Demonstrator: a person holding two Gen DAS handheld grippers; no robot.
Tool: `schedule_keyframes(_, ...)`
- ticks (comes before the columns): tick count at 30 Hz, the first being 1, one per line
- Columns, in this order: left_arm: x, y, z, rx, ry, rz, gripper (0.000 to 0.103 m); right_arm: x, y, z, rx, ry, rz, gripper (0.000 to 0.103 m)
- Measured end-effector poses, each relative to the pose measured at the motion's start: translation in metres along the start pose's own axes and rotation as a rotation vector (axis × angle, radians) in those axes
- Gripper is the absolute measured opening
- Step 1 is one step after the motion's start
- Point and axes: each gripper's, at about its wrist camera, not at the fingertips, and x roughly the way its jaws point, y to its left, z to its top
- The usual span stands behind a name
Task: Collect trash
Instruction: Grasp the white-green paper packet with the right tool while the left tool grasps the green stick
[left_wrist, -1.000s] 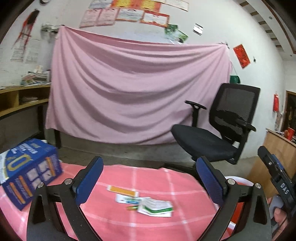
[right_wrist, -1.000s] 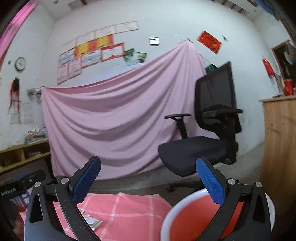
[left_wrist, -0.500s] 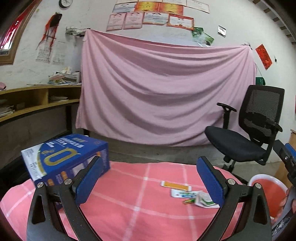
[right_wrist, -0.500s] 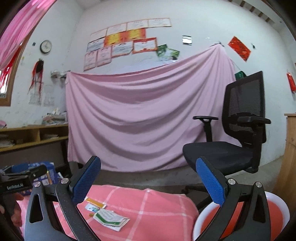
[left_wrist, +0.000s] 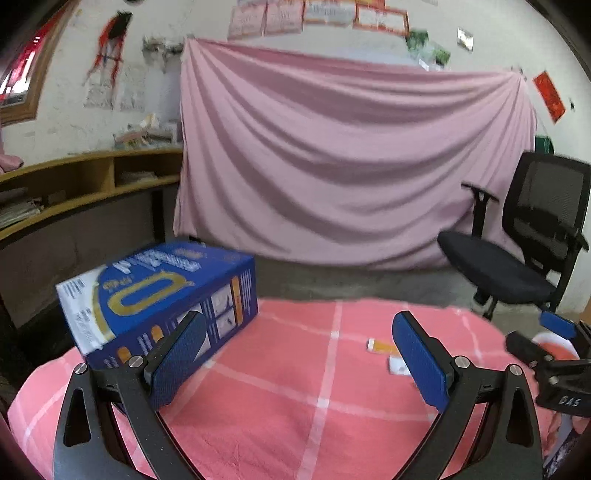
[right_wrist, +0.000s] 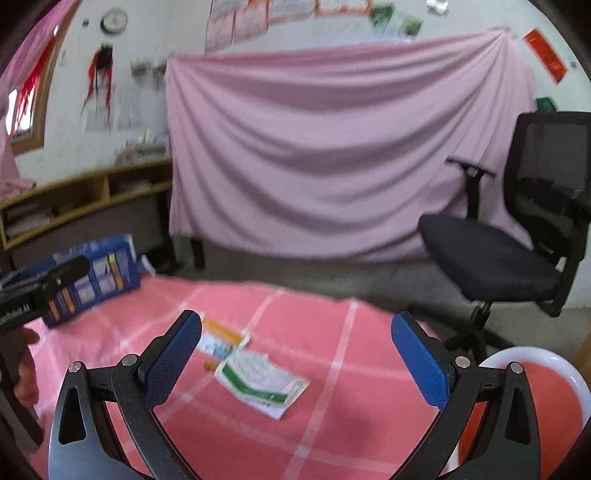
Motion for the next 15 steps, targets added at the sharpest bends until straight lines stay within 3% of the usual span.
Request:
schedule_keyframes(9,0.033,0.003,-0.003,-0.03,0.174,-0.021,0.098,0.064,0.001,-0.012,0.0,0.355,0.097,0.102)
schedule_keyframes(15,0.042,-0.002,-0.007,-0.017,0.218,-0.037,0.098,0.073,0.005,-0.015,-0.008,0.412,0.115,0.102)
